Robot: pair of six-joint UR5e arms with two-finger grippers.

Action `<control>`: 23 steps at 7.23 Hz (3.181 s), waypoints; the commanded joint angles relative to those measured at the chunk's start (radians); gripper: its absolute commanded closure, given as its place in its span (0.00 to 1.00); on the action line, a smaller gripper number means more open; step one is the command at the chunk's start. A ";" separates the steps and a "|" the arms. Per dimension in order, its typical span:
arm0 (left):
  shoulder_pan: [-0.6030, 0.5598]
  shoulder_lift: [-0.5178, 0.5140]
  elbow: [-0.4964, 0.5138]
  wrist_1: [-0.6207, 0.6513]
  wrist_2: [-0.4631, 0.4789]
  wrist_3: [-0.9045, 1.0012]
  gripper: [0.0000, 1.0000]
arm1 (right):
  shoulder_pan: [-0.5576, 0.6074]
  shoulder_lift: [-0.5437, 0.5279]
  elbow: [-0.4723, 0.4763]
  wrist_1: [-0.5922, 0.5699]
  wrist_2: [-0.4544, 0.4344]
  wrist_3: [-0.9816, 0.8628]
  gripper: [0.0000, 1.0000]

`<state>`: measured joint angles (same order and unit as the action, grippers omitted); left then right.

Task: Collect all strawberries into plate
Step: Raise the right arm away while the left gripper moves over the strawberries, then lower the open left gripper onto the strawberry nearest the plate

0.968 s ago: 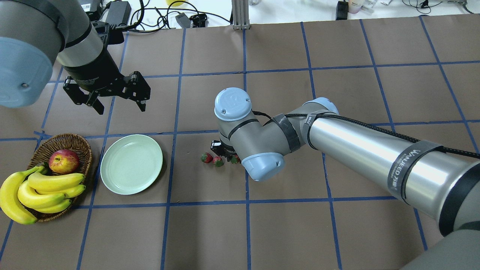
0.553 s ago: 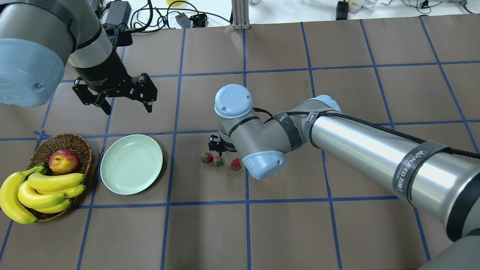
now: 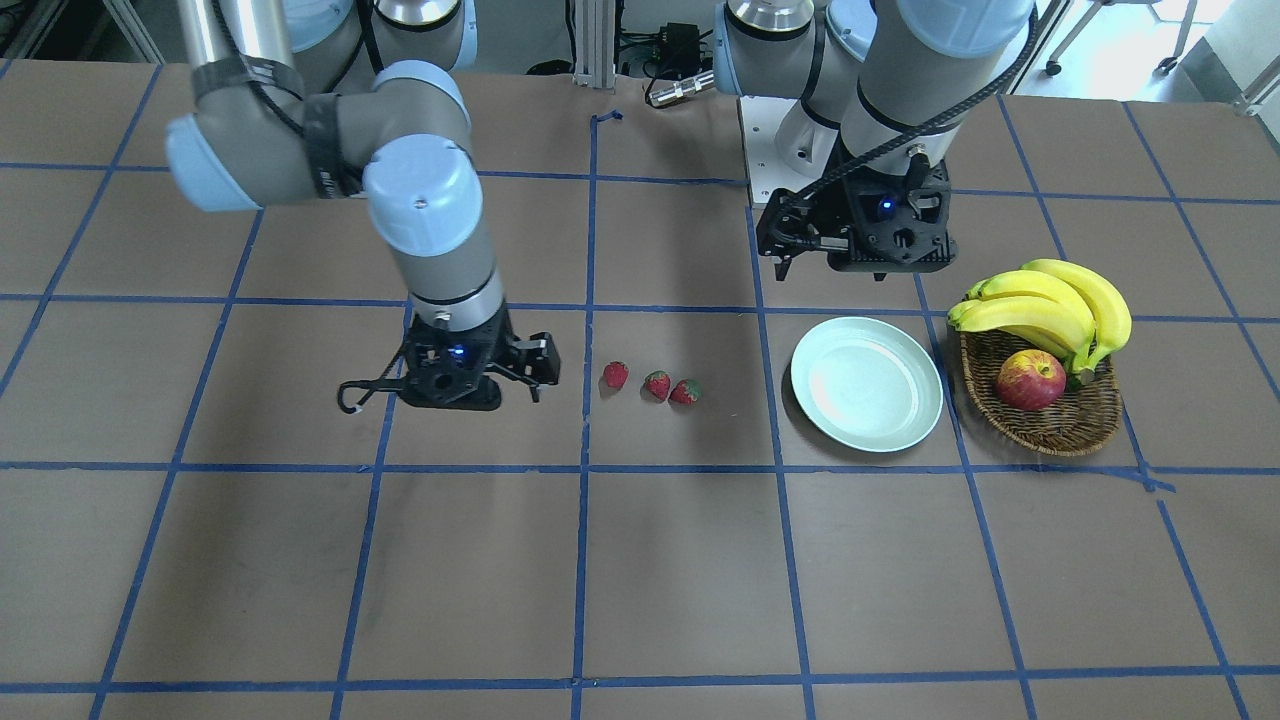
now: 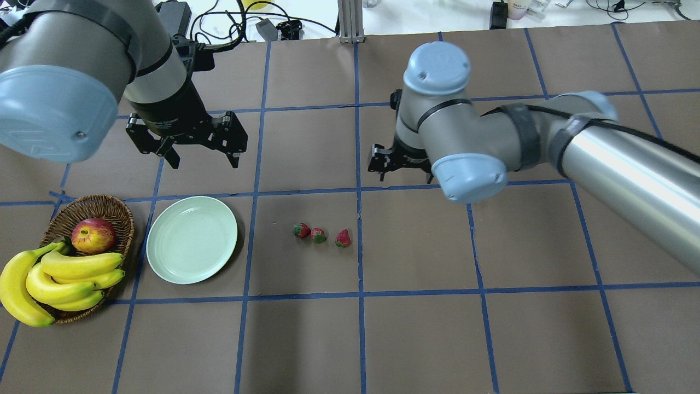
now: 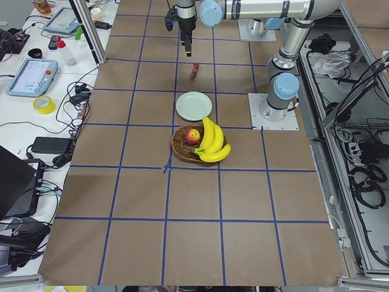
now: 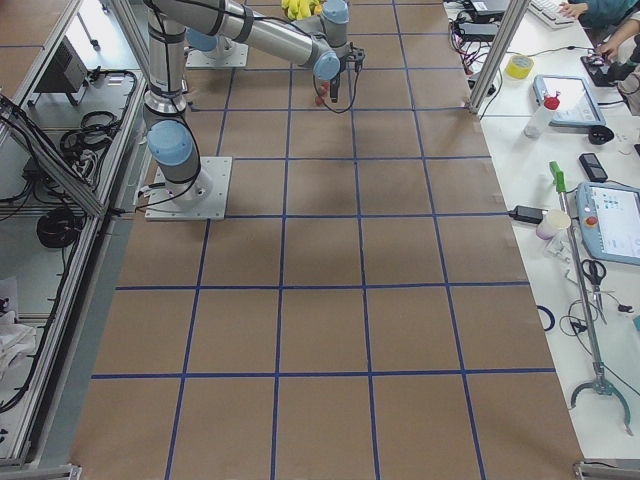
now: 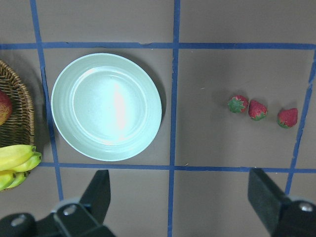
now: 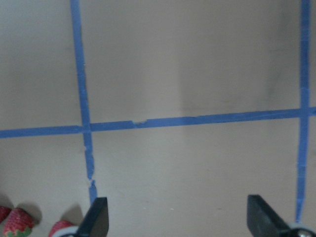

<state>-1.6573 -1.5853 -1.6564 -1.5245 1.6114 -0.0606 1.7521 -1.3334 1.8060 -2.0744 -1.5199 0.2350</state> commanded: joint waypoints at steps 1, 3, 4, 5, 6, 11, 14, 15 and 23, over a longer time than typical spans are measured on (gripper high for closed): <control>-0.106 -0.021 -0.044 0.079 -0.042 -0.010 0.00 | -0.139 -0.070 -0.144 0.281 -0.006 -0.176 0.00; -0.157 -0.036 -0.196 0.293 -0.093 -0.018 0.00 | -0.143 -0.079 -0.427 0.599 -0.031 -0.210 0.00; -0.165 -0.041 -0.265 0.358 -0.094 -0.005 0.00 | -0.143 -0.087 -0.473 0.637 -0.029 -0.215 0.00; -0.165 -0.051 -0.288 0.359 -0.091 0.019 0.00 | -0.147 -0.134 -0.470 0.629 -0.034 -0.294 0.00; -0.164 -0.073 -0.296 0.359 -0.088 0.066 0.00 | -0.148 -0.153 -0.470 0.605 -0.036 -0.328 0.00; -0.164 -0.171 -0.447 0.612 -0.119 0.237 0.00 | -0.151 -0.155 -0.425 0.588 -0.037 -0.327 0.00; -0.164 -0.237 -0.442 0.696 -0.122 0.280 0.02 | -0.151 -0.155 -0.425 0.561 -0.037 -0.327 0.00; -0.164 -0.251 -0.441 0.698 -0.120 0.281 0.02 | -0.151 -0.156 -0.425 0.562 -0.037 -0.327 0.00; -0.157 -0.305 -0.424 0.735 -0.119 0.330 1.00 | -0.151 -0.161 -0.424 0.560 -0.036 -0.329 0.00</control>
<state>-1.8186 -1.8895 -2.0903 -0.7878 1.4899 0.2600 1.6007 -1.4927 1.3810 -1.5137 -1.5567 -0.0924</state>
